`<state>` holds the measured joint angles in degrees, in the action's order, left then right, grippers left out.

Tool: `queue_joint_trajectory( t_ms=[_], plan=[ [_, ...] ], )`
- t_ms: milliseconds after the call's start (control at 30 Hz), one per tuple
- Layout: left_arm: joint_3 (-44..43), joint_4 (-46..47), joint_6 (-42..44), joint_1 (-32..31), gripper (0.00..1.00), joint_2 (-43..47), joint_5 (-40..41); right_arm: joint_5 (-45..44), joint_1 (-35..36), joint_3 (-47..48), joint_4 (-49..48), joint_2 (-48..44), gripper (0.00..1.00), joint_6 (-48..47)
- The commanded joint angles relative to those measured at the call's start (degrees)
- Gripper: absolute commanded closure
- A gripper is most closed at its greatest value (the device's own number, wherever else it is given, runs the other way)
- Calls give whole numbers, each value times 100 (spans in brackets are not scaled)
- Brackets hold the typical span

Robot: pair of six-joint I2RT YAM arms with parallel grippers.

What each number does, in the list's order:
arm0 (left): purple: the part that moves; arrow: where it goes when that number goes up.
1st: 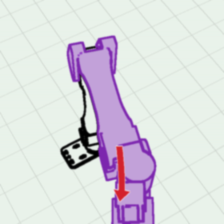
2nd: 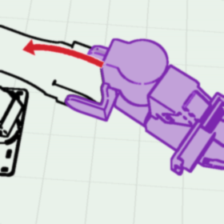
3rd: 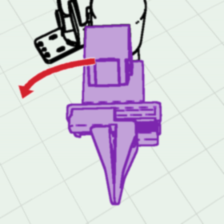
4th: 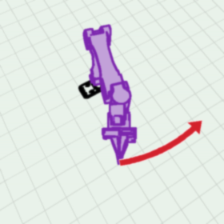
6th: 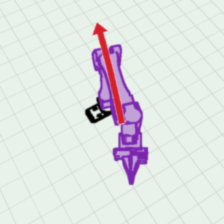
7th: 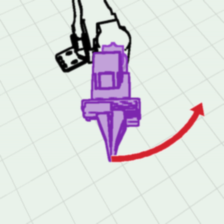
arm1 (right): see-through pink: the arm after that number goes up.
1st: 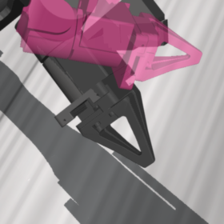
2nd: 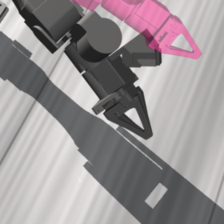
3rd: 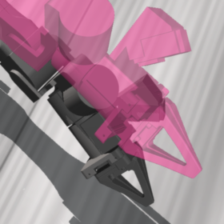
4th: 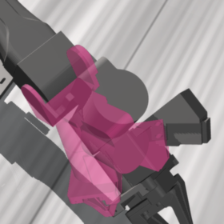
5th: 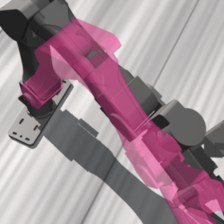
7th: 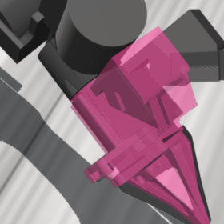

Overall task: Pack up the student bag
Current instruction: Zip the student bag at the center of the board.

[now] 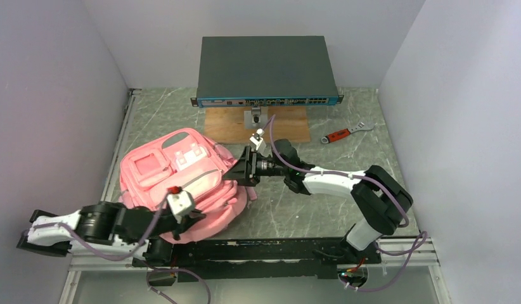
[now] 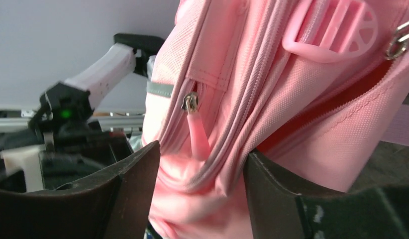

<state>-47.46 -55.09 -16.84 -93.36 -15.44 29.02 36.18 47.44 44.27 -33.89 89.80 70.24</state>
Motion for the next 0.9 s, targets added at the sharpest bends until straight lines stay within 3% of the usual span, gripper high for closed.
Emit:
queue_joint_trajectory(
  t_ms=[0,100,167,233,300,367,400,567,733,867],
  plan=[
    [509,1941,-129,-8,100,-665,-54,-133,20,461,-101,116,40,337],
    [619,2300,-221,-9,100,-1369,59,-396,15,532,493,-57,51,-188],
    [672,2520,-207,2,93,-1850,-142,-800,-37,606,1310,-306,74,-852],
    [689,2696,-259,56,69,-2304,-328,-1788,-50,596,2222,-717,87,-1646],
    [704,2910,-375,191,39,-2710,-539,-2340,-77,537,2476,-1065,100,-2283],
    [754,3311,-425,487,10,-3091,-1093,-2654,-142,580,2675,-1231,100,-2867],
    [751,3485,-448,664,2,-3303,-1398,-2754,-162,594,2677,-1274,100,-3147],
    [101,3186,-1140,1776,0,-4174,-1898,-3507,-218,978,3183,-1384,100,-4147],
    [-356,2529,-2326,2959,1,-3764,-1916,-3945,-172,519,2919,-1921,100,-4143],
    [2,2028,-3475,4413,7,-3612,-2862,-4420,188,-270,2222,-2350,100,-3847]
  ],
)
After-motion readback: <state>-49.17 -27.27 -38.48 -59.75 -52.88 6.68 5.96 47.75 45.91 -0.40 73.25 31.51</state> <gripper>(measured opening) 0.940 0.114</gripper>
